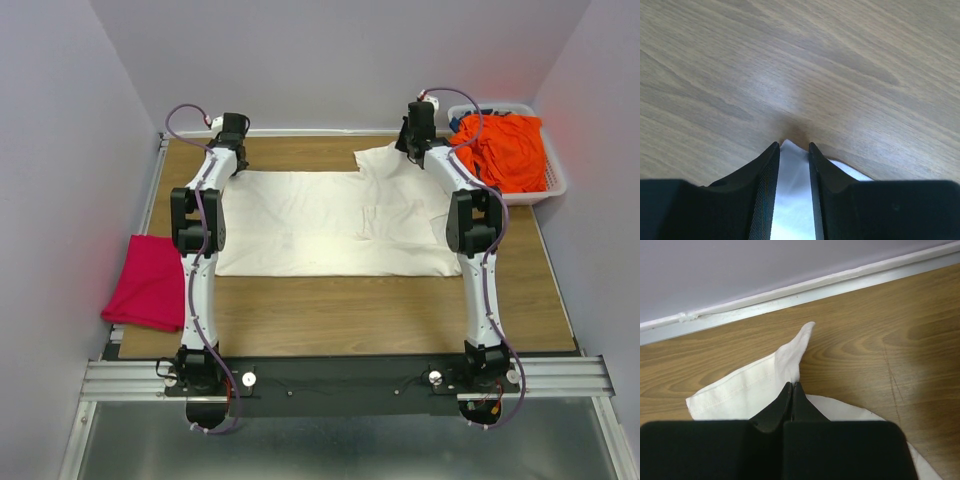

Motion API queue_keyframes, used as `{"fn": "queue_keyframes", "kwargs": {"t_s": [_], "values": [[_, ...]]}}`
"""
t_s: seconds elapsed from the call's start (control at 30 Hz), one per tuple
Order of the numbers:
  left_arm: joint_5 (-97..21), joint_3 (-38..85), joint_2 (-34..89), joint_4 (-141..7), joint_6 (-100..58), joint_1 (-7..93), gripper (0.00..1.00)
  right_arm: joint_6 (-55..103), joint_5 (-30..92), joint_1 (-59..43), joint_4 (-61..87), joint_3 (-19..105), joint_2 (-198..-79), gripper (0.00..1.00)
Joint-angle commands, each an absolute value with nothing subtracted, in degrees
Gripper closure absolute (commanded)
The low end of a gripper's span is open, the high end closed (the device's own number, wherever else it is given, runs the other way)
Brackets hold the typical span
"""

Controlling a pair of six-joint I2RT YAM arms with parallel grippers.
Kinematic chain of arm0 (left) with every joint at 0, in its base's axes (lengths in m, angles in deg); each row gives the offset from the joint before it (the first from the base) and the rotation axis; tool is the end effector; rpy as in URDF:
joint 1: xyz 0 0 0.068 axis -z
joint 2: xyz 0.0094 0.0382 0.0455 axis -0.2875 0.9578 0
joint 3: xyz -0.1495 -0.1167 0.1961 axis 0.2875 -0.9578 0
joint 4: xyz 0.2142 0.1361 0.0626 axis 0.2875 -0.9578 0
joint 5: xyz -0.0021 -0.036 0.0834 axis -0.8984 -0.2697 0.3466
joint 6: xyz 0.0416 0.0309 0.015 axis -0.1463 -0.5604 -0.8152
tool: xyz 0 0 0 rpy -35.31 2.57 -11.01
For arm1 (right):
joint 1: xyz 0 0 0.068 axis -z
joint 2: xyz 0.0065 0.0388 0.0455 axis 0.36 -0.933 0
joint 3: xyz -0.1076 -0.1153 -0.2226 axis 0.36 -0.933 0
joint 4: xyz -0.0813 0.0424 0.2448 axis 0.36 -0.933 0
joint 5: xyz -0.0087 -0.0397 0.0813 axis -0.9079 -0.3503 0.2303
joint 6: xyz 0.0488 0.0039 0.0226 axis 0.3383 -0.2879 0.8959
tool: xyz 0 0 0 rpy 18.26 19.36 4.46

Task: Fold and stack the t-shirts
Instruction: Fold the tshirt

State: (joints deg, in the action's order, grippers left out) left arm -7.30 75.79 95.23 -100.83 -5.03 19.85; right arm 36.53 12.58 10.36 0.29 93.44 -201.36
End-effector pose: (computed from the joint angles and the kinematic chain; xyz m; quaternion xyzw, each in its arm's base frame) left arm 0.5504 -0.0166 0.1668 -0.2571 0.8894 0.0891 0.3674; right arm 0.5694 0.1014 0.1955 0.1105 0.8606 0.0518 0.4945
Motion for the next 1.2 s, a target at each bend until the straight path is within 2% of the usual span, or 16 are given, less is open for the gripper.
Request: {"fn": "queue_keyframes", "kwargs": {"t_s": [0.0,0.17,0.23,0.77,1.0,1.17], "values": [[-5.4,78.4,95.7,-102.2,-5.9,20.1,0.75,37.0,13.7,10.8,0.7,92.4,-198.7,1.00],[-5.3,79.1,96.4,-102.3,-6.0,20.1,0.97,36.8,13.7,10.8,0.6,92.6,-198.8,0.99],[-5.4,79.6,96.3,-101.8,-6.2,20.1,1.00,36.8,13.7,10.8,0.6,92.8,-198.9,1.00],[-10.0,82.7,95.4,-97.6,-5.0,18.9,1.00,35.3,15.0,13.6,0.6,97.4,-197.7,1.00],[-12.8,80.4,92.9,-93.1,-4.4,18.3,1.00,35.3,15.8,13.6,0.7,92.6,-194.1,1.00],[-15.1,78.7,91.0,-92.4,-4.1,17.6,1.00,37.0,16.2,13.6,0.7,83.6,-187.5,1.00]]}}
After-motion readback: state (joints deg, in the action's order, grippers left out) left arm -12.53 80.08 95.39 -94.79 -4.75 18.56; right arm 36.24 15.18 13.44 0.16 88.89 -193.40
